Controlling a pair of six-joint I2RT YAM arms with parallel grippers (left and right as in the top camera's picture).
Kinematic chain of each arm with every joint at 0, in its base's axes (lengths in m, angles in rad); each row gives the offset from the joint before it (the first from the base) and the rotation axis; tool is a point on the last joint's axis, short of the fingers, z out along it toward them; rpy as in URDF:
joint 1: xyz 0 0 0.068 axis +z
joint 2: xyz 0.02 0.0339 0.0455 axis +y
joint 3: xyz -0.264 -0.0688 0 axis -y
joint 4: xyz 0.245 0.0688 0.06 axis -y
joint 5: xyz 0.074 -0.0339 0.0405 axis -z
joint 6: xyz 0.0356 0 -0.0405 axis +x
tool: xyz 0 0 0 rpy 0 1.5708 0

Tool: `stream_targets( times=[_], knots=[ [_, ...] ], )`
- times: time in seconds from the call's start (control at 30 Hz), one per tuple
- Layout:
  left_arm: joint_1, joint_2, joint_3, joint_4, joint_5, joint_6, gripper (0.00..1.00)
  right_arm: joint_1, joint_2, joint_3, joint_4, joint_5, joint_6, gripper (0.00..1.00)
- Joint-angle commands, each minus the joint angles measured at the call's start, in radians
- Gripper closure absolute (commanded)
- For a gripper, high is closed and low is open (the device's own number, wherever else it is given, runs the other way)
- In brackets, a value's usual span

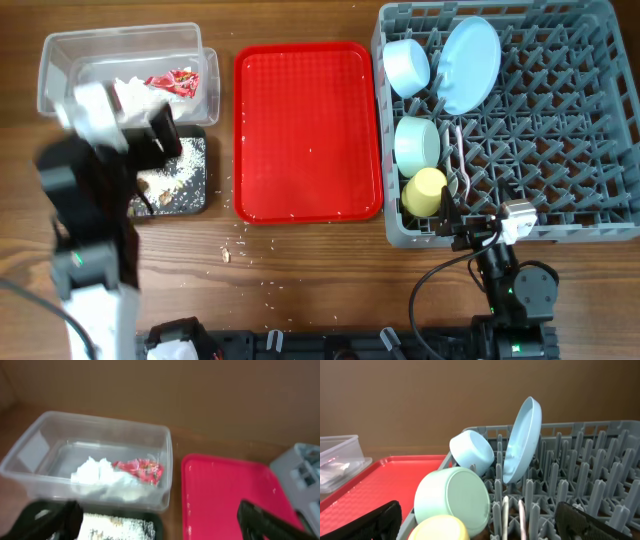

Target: Sort waste into correct bins and load items into the dishwasher rack

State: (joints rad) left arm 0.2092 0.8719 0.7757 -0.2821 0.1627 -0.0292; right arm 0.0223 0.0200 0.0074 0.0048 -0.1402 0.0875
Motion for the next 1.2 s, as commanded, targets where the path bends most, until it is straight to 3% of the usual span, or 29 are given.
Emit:
stream_targets(
  times=[0.0, 0.23, 0.47, 0.8, 1.03, 1.17],
  knots=[
    [0.007, -0.239, -0.278, 0.127, 0.012, -0.005, 0.0, -0.004, -0.003, -0.002, 0.005, 0.013, -0.009, 0.0],
    [-0.005, -0.582, -0.58, 0.211, 0.012, -0.084, 0.0, -0.004, -0.003, -0.002, 0.005, 0.013, -0.009, 0.0],
    [-0.048, -0.741, -0.7, 0.212, 0.012, -0.084, 0.0, -0.004, -0.003, -0.002, 0.005, 0.013, -0.009, 0.0],
    [-0.058, -0.869, -0.726, 0.212, 0.01, -0.084, 0.0, -0.004, -0.003, -0.002, 0.005, 0.013, -0.009, 0.0],
    [-0.058, -0.869, -0.765, 0.383, 0.011, -0.084, 0.0, -0.004, -0.003, -0.002, 0.005, 0.013, -0.009, 0.0],
    [-0.058, -0.869, -0.77, 0.392, 0.012, -0.084, 0.0, -0.004, -0.003, -0.002, 0.005, 0.013, -0.009, 0.0]
  ],
)
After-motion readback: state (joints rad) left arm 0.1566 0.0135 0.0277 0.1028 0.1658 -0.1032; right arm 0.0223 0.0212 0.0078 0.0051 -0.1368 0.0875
